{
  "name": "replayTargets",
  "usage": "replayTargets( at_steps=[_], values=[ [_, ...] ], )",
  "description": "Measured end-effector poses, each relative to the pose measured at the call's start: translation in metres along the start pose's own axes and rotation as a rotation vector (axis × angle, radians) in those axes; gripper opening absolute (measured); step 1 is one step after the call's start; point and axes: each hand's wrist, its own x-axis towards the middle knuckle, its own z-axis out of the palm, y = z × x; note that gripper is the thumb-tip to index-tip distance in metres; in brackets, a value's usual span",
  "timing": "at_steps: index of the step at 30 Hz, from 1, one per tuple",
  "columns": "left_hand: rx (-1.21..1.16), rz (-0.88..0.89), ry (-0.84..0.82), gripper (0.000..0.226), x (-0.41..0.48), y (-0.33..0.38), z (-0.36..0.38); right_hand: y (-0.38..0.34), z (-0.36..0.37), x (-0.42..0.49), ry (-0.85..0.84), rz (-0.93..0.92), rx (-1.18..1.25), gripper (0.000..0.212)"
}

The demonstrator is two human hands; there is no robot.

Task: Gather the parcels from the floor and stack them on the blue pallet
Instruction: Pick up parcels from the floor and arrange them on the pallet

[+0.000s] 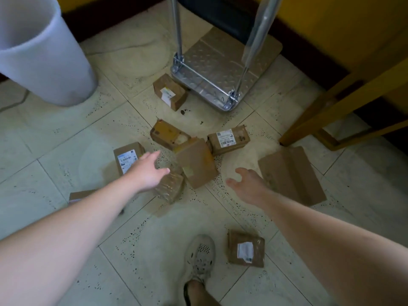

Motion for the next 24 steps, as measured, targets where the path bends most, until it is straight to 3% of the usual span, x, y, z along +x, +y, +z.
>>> replayTargets(
  at_steps=[9,16,21,24],
  values=[
    [0.030,-0.011,-0.127,0.075,0.122,0.012,0.032,0.008,0.039,0.113,-0.072,0.132,0.196,0.069],
    [0.039,0.055,-0.125,0.098,0.213,0.008,0.092,0.017,0.116,0.191,-0.083,0.477,0.688,0.068],
    [-0.077,0.014,-0.179,0.084,0.270,-0.004,0.120,-0.007,0.158,0.249,-0.157,0.439,1.167,0.066],
    [-0.005,0.006,-0.229,0.065,0.260,-0.014,0.149,-0.009,0.178,0.251,-0.117,0.503,1.087,0.073]
  ],
)
